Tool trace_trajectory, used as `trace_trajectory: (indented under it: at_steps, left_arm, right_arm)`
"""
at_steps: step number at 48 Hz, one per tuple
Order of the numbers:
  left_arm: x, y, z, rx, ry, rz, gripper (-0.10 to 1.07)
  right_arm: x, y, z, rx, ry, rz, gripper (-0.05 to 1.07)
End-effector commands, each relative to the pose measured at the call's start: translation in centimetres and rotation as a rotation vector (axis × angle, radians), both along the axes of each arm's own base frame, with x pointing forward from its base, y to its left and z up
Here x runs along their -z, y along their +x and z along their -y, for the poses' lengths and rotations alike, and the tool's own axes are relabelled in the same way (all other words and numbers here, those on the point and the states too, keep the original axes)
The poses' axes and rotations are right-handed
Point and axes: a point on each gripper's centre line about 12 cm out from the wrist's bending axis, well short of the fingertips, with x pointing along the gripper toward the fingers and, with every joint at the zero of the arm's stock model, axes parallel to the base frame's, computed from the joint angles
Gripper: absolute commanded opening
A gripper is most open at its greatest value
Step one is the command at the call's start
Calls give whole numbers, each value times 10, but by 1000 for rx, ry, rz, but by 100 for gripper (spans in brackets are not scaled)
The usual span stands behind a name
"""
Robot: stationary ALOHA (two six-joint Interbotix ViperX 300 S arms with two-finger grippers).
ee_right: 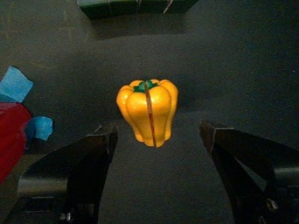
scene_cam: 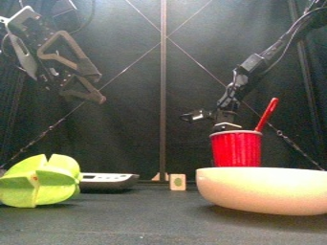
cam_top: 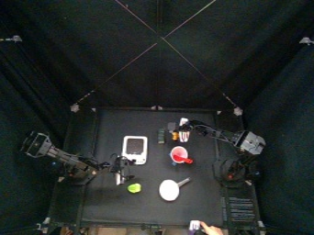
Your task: Grab squash
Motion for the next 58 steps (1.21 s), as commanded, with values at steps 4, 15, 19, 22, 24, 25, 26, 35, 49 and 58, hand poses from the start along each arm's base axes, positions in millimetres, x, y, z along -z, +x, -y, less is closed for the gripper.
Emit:
trace_trajectory:
  at_steps: [4,15,19,22,24,25,26,35,49,58]
  left_arm:
    - [-3,1,1,1,3,10,97]
    - [-3,1,1,1,3,10,97]
    - [-2,1,1,2,3,9,97]
    - [-2,1,0,1,4,8,97]
    - [-1,1,0,1,4,7,97]
    - [-1,1,0,1,4,7,97]
    - [-1,0,0,1,5,5,97]
    - [0,0,0,0,5,2,97]
    - [1,-1,0,1,6,1,97]
    - [1,-1,0,2,6,0,97]
  right_arm:
    - [-7,8,1,-22,-24,14,103]
    - [-2,14,5,-25,-38,23,103]
    - [1,17,7,-27,-39,20,103]
    - [2,19,9,-29,-40,17,103]
    - [3,20,10,-29,-39,16,103]
    - [4,21,10,-28,-35,13,103]
    - [5,21,10,-28,-33,11,103]
    - [13,22,11,-31,-12,-17,103]
    - [13,23,12,-36,-19,-16,101]
    - [16,21,12,-44,-25,-29,92]
